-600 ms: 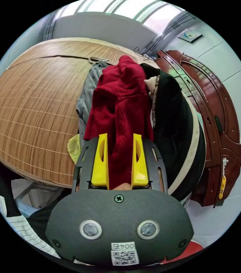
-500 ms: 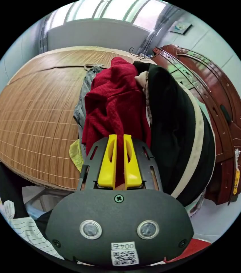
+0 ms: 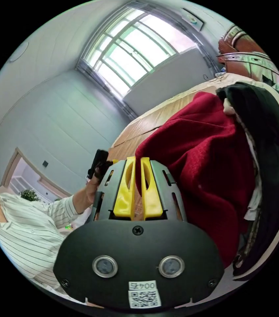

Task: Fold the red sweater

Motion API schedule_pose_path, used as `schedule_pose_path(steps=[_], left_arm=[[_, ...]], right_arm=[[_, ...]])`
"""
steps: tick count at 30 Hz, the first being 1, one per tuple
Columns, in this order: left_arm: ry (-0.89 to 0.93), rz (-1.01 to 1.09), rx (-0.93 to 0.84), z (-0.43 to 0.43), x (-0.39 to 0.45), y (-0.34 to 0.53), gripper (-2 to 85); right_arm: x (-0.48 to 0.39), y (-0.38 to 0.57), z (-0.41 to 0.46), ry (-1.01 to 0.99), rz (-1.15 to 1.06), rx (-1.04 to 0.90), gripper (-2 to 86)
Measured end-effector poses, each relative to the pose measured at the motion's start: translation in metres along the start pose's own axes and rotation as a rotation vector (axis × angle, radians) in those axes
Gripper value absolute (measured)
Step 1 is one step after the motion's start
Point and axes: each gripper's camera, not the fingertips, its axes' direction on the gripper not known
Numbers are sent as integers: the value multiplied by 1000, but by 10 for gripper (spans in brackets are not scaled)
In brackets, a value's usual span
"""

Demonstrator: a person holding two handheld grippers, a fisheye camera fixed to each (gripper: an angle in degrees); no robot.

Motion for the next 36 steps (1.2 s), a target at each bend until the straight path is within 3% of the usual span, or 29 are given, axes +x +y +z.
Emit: schedule_pose_path(steps=[3,5,8,13,15,18,20,23,25,27,31,33,36], left_arm=[[20,-27,-48,24,-1,-11,203],[-60,-34,-106,37,1,-19,184],[-133,-34,-51,31,7,-27,83],[-274,6,-28,4,8,-38,70],[-274,-13,22,-12,9,-33,77],[-463,81,157,-16,47,-24,75],[-449,156,247,-12,68,-18,69],[-479,296,315,-4,104,-12,39],[-535,356,278,7,116,-11,24],[-524,352,235,26,113,-18,11],[-645,321,190,70,103,-44,3],[-823,322,17,121,102,-74,2],[-1000,348,-198,187,93,-98,1]], right_arm=[[-4,40,42,57,-53,-105,31],[-4,62,67,95,-64,-142,38],[3,84,69,48,-18,-75,67],[31,110,32,40,20,36,67],[51,113,29,26,77,40,65],[57,106,45,-46,101,35,110],[48,97,68,-49,74,-9,125],[51,82,86,156,107,-9,110],[64,69,92,399,91,-42,104],[77,59,100,519,65,-80,108],[100,41,118,577,58,-146,104],[98,41,118,597,47,-146,70],[100,49,131,782,7,-267,16]])
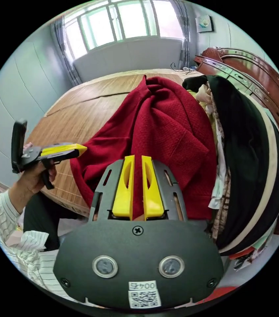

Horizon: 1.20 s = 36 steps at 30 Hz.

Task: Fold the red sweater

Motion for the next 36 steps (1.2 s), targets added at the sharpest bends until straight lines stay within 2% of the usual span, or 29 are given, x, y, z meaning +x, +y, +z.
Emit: schedule_pose_path(steps=[3,6,8,10,12,14,18,24,28,29,31,33,36], left_arm=[[-8,54,-93,37,26,-18,1],[9,43,-63,52,39,-21,1],[46,17,-40,55,41,-24,1],[145,-59,-52,61,35,-31,2],[220,-72,-81,68,33,-44,2],[183,-18,-94,68,42,-51,2],[201,-69,-76,70,44,-57,2],[179,-60,-89,70,50,-64,1],[176,-81,-60,69,48,-61,2],[179,-91,-55,69,47,-59,3],[171,-96,-43,68,48,-57,3],[150,-106,-12,66,50,-52,3],[120,-115,7,63,52,-47,4]], right_arm=[[3,0,22,153,-32,-65,-2],[3,-8,46,125,-83,-95,-6],[5,-15,61,41,-93,-116,-6],[17,-23,84,-204,-53,-151,-7],[25,-26,103,-352,-14,-161,-7],[23,-27,105,-350,-38,-123,-7],[4,-26,104,-256,-127,-73,-7],[21,-44,121,-429,-13,-102,-7],[1,-47,105,-239,-136,-89,-5],[5,-49,99,-247,-119,-96,-5],[38,-58,48,-360,70,103,0],[44,-80,15,-381,95,222,10],[26,-146,8,-400,22,224,63]])
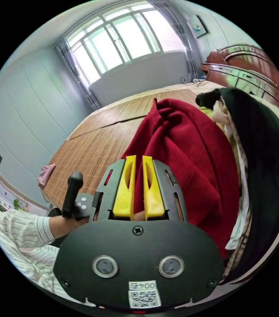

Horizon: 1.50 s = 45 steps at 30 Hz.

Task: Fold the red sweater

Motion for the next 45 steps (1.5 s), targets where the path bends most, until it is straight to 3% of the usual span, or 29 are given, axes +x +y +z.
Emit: schedule_pose_path(steps=[2,6,14,17,19,22,26,29,33,38,43,45], left_arm=[[-3,-3,13,-2,-1,3,4],[81,-40,17,-7,-18,9,4],[165,-102,122,-35,-47,30,7],[161,-108,174,-59,-61,40,11],[146,-116,191,-71,-71,46,14],[166,-146,191,-77,-86,54,20],[150,-151,199,-83,-93,65,31],[143,-149,191,-84,-97,72,45],[144,-157,200,-89,-103,75,75],[165,-157,234,-98,-100,69,103],[182,-130,256,-107,-87,65,118],[173,-123,252,-110,-81,66,120]], right_arm=[[-8,-39,27,-10,-22,-57,83],[9,-94,90,226,71,-289,100],[12,-143,122,268,75,-410,99],[-5,-156,96,232,31,-326,90],[-15,-163,68,321,-12,-205,83],[10,-179,78,227,48,-258,99],[35,-200,69,335,94,-152,120],[49,-221,87,313,73,-256,119],[34,-244,101,380,-90,-375,59],[9,-273,69,323,-170,-396,35],[-44,-276,54,637,-544,-439,12],[-43,-282,47,569,-519,-441,7]])
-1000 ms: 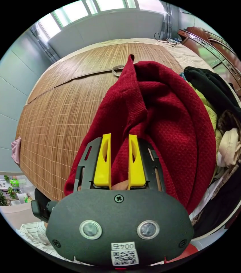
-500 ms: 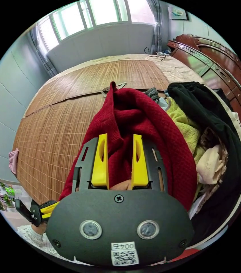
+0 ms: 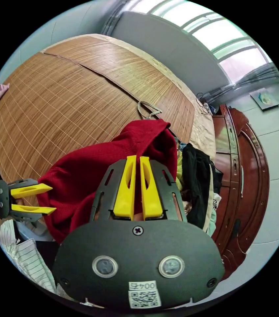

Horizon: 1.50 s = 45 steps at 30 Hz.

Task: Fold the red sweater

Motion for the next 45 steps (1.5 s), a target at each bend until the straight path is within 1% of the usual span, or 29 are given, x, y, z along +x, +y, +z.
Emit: schedule_pose_path(steps=[1,2,3,4,10,12,13,15,18,20,25,27,29,30,34,38,41,43,45], left_arm=[[-2,-2,1,-1,1,0,121],[-6,-7,9,-5,3,1,123],[-19,-14,16,-10,6,1,125],[-29,-17,18,-11,7,1,126],[-183,-85,87,-24,27,-4,137],[-292,-145,130,-24,33,2,138],[-315,-166,139,-24,34,5,138],[-384,-291,175,-25,29,16,138],[-412,-448,208,-30,13,27,131],[-421,-484,230,-37,10,31,125],[-337,-531,271,-56,2,46,110],[-286,-475,274,-63,3,55,122],[-312,-388,294,-68,12,65,132],[-321,-363,305,-69,15,71,135],[-345,-387,314,-70,12,79,139],[-425,-424,336,-76,18,87,140],[-422,-483,348,-80,15,97,134],[-425,-516,342,-83,9,97,123],[-426,-562,305,-87,-6,96,88]], right_arm=[[15,2,-9,-170,53,44,4],[23,4,-13,-261,88,68,2],[37,9,-20,-393,148,105,0],[46,13,-28,-465,178,137,-2],[40,34,-60,-633,214,238,-3],[28,41,-64,-652,259,258,-3],[18,44,-66,-647,282,263,-3],[2,50,-69,-630,314,276,-3],[-26,56,-78,-602,331,292,-2],[-38,59,-82,-582,335,306,-1],[-50,55,-89,-619,327,304,0],[-46,50,-90,-650,299,297,1],[-38,44,-89,-695,270,278,1],[-30,39,-86,-754,256,243,1],[-3,27,-82,-913,258,170,0],[6,17,-88,-903,250,119,1],[7,13,-94,-916,277,114,4],[-5,11,-97,-918,273,106,9],[-15,10,-102,-912,263,99,14]])
